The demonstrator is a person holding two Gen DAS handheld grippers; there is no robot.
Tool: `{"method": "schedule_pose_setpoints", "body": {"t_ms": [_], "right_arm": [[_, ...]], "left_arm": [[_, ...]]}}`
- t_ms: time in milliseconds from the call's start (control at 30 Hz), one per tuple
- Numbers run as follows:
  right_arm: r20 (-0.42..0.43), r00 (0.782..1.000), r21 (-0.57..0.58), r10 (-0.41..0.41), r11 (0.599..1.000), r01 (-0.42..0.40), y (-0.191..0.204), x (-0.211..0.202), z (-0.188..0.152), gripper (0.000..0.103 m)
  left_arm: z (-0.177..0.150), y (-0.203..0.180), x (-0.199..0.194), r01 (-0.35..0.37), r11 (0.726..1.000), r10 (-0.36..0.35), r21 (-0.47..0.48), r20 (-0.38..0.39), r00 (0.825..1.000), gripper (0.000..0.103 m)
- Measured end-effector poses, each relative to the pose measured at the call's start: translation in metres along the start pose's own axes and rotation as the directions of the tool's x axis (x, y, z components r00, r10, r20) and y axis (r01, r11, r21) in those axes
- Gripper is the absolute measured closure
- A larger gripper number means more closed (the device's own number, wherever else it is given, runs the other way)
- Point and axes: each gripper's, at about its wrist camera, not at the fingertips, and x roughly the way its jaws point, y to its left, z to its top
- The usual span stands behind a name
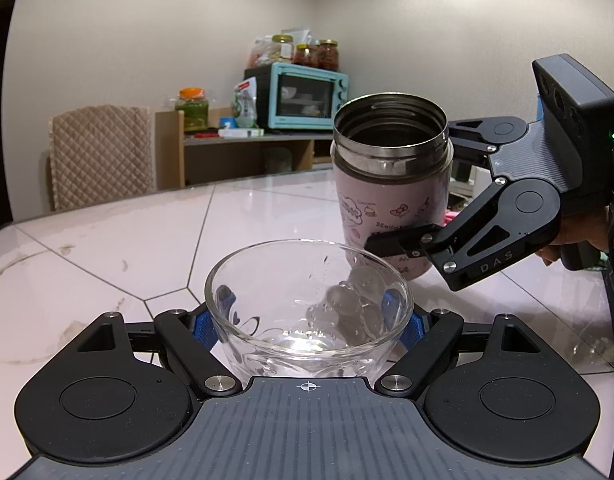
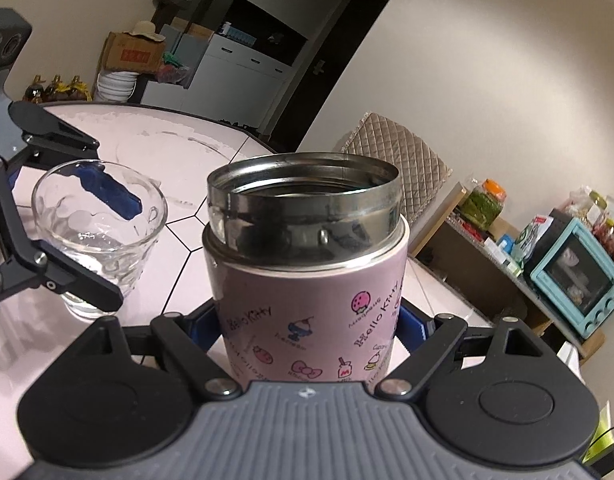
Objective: Unscrew bottle cap and pour
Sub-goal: 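Lower the upright pink jar beside the tumbler with the right gripper, then lower the pink jar onto the table and open the right gripper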
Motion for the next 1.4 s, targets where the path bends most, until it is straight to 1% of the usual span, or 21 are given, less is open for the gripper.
{"method": "schedule_pose_setpoints", "body": {"t_ms": [467, 733, 933, 1033, 1400], "right_arm": [[-0.006, 0.999, 0.137, 0.053, 0.989, -0.052, -0.022, 0.008, -0.006, 0.015], [-0.002, 0.996, 0.230, 0.094, 0.969, -0.091, -0.037, 0.013, -0.011, 0.015], [0.005, 0.993, 0.288, 0.117, 0.951, -0.114, -0.046, 0.013, -0.014, 0.015], [0.008, 0.992, 0.317, 0.127, 0.941, -0.123, -0.052, 0.014, -0.015, 0.015], [0.014, 0.989, 0.374, 0.145, 0.917, -0.140, -0.063, 0.018, -0.020, 0.015]], "left_arm": [[0.003, -0.001, 0.002, -0.005, 1.000, 0.005, 0.004, 0.000, 1.000, 0.016], [0.003, -0.002, 0.002, -0.014, 1.000, 0.014, 0.009, -0.003, 1.000, 0.016], [0.003, -0.002, 0.001, -0.029, 1.000, 0.029, -0.011, -0.002, 1.000, 0.016], [0.003, -0.003, 0.001, -0.044, 0.999, 0.043, -0.014, -0.003, 0.999, 0.016], [0.004, -0.013, 0.002, -0.133, 0.991, 0.133, -0.019, -0.009, 0.991, 0.017]]}}
